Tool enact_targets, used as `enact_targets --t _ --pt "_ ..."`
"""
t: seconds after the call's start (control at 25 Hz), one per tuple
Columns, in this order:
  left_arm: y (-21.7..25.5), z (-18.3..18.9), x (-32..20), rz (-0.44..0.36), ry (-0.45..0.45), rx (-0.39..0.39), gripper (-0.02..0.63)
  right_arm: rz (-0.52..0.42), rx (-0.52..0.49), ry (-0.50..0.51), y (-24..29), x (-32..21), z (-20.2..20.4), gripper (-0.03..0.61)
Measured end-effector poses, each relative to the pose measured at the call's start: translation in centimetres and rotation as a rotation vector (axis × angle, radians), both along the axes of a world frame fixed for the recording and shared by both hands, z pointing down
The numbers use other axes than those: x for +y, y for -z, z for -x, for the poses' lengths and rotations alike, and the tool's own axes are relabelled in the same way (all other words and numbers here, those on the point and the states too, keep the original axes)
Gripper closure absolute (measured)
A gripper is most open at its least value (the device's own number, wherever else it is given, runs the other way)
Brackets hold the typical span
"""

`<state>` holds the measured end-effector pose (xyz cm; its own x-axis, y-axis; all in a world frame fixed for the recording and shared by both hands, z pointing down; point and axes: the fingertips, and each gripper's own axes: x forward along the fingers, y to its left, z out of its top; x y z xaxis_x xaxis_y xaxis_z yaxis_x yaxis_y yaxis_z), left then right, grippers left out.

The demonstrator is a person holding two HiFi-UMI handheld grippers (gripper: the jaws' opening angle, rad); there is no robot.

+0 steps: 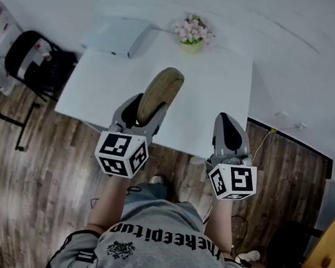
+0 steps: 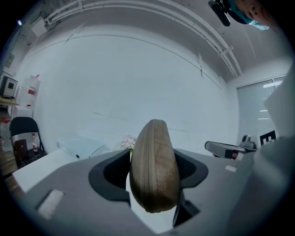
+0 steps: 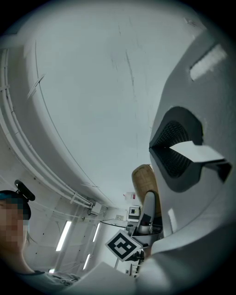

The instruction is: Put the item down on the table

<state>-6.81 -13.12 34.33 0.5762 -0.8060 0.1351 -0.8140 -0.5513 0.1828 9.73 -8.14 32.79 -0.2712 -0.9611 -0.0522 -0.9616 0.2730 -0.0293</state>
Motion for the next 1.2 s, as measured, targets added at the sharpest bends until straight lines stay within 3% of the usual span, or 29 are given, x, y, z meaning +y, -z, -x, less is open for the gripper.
enact_targets --t 0.56,1.2 --pt "-0.8 0.3 -4.4 0.019 -0.051 0.013 0.330 0.020 0.002 -0.069 -0.5 -3.1 0.2 0.578" --pt "-1.8 -3.6 -10.2 0.057 -0.017 -0.006 0.330 0.053 0.012 -0.007 -0.6 -10.3 -2.8 0.578"
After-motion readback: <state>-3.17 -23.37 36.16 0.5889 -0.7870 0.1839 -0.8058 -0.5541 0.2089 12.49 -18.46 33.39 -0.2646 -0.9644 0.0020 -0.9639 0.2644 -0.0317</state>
